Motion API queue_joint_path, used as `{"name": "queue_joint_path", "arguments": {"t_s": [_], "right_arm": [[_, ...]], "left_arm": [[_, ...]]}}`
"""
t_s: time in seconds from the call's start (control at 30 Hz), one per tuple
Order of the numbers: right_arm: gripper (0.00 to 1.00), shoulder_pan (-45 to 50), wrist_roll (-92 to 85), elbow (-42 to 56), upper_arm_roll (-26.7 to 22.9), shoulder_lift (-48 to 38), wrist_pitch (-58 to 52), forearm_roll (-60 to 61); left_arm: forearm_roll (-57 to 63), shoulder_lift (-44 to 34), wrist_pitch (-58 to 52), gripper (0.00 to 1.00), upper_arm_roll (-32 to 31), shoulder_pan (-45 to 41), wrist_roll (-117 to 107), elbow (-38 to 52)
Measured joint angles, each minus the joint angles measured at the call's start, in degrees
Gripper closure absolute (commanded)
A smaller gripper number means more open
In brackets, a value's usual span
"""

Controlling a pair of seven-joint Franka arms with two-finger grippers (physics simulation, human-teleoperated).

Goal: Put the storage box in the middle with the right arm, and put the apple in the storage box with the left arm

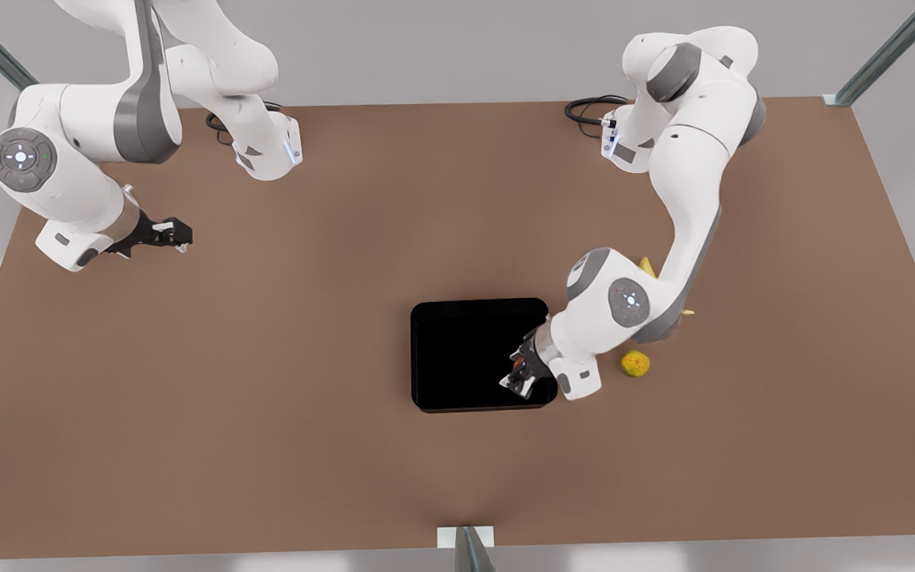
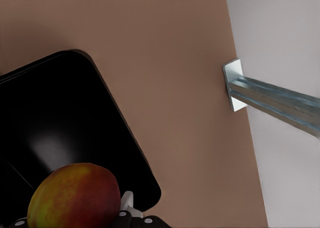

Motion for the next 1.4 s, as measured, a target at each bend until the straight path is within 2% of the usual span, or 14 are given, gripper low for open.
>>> {"name": "queue_joint_path", "arguments": {"t_s": [0.2,0.43,0.6,1.23,1.27,1.3,1.4], "right_arm": [[0.0,0.0,0.1,0.0,0.4,0.1,0.0,0.0],[0.0,0.0,0.1,0.1,0.4,0.2,0.0,0.1],[0.0,0.1,0.2,0.3,1.2,0.2,0.0,0.0],[0.0,-0.1,0.2,0.3,1.2,0.0,-1.1,0.0],[0.0,-0.1,0.2,0.3,1.2,0.0,-1.1,0.0],[0.0,0.0,0.2,0.3,1.2,0.0,-1.1,0.0],[0.0,0.0,0.2,0.3,1.3,-0.1,-1.1,0.0]], "left_arm": [[22.6,0.3,2.8,0.79,-2.5,-1.2,-11.2,0.1],[39.4,0.6,2.1,0.79,-4.6,-2.1,-18.8,1.0],[48.7,-1.9,1.4,0.79,-4.6,-4.7,-23.8,0.3],[73.1,-2.4,0.6,0.79,-4.6,-10.9,-35.9,-2.7],[73.6,-2.4,0.2,0.21,-4.6,-11.1,-35.8,-2.7],[71.8,-2.5,-0.3,0.0,-4.7,-11.4,-35.7,-2.7],[55.8,-3.5,-1.6,0.0,-4.9,-11.5,-35.0,-4.3]]}}
